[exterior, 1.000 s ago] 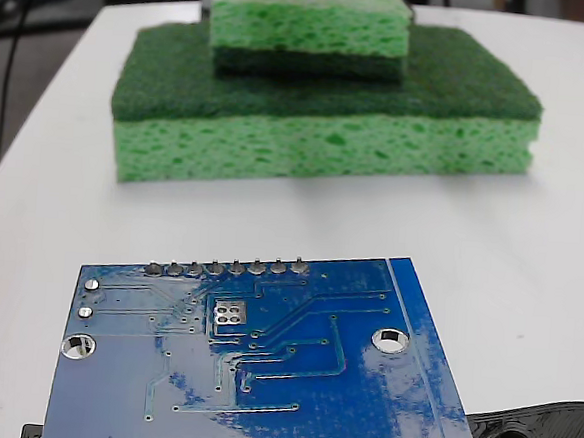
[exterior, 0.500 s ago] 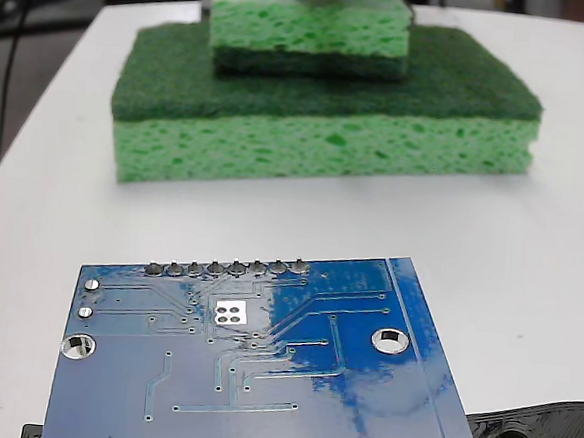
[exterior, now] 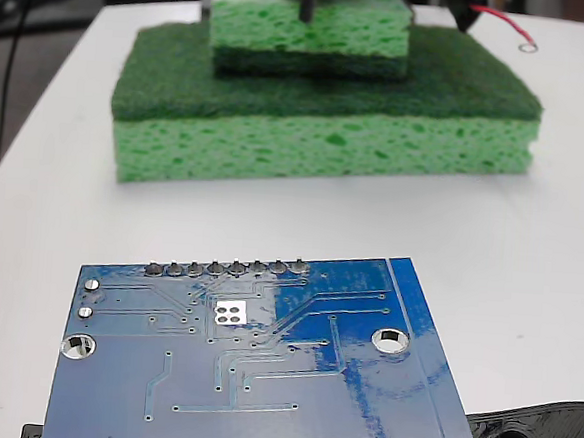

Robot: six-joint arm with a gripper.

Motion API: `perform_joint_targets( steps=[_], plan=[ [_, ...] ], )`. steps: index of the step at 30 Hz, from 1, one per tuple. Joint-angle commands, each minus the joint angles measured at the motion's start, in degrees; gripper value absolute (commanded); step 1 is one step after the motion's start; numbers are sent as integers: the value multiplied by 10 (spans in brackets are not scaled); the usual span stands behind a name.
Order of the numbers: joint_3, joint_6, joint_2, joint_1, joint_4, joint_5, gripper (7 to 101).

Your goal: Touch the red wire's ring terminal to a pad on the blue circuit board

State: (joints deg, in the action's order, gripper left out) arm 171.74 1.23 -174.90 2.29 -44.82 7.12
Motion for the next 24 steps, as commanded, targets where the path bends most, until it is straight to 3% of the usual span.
perform_joint_targets(
  steps=[1, 24],
  plan=[
    [-3, -4, -1, 0, 2, -9, 1003],
    [-3, 2, -1, -11, 2, -8, 1003]
  ],
)
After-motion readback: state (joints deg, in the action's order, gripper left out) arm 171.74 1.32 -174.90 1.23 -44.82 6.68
